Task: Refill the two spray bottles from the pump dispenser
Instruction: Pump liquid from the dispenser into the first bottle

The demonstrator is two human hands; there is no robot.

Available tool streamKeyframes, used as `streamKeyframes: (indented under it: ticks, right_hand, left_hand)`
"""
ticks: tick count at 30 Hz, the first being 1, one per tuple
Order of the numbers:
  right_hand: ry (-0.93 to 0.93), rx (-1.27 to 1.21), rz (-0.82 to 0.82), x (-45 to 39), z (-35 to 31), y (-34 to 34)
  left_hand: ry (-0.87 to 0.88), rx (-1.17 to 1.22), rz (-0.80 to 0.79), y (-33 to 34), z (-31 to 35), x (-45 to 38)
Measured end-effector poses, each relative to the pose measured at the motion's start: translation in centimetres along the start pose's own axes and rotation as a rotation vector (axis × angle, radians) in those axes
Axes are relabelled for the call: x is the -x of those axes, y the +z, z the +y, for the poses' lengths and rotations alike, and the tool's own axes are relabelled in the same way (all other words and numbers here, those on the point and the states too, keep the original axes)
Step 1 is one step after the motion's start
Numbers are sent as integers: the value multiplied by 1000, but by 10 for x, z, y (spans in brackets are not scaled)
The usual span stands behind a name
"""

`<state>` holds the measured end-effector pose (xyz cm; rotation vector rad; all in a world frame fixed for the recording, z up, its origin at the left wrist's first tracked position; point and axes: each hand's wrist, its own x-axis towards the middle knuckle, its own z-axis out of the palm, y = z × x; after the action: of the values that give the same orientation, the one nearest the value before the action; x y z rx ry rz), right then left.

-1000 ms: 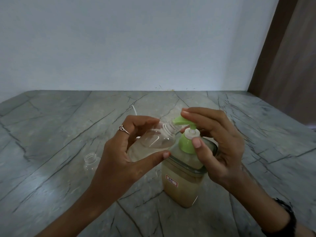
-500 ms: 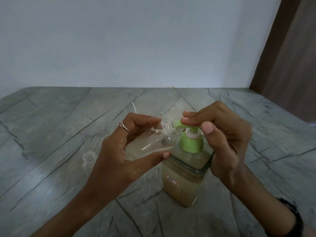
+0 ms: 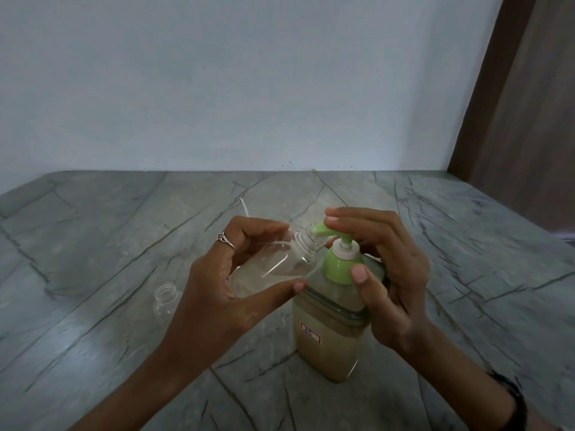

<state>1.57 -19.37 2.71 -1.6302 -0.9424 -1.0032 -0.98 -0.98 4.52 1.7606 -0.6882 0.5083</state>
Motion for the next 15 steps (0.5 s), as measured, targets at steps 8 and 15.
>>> streamKeyframes:
  ticks: [8, 15]
  right_hand:
    - [-1, 2, 45, -3, -4, 0]
    - [38, 22, 60, -6, -4, 0]
  left_hand:
    - [21, -35, -12, 1, 1, 0]
    - [21, -103, -10, -2, -2, 0]
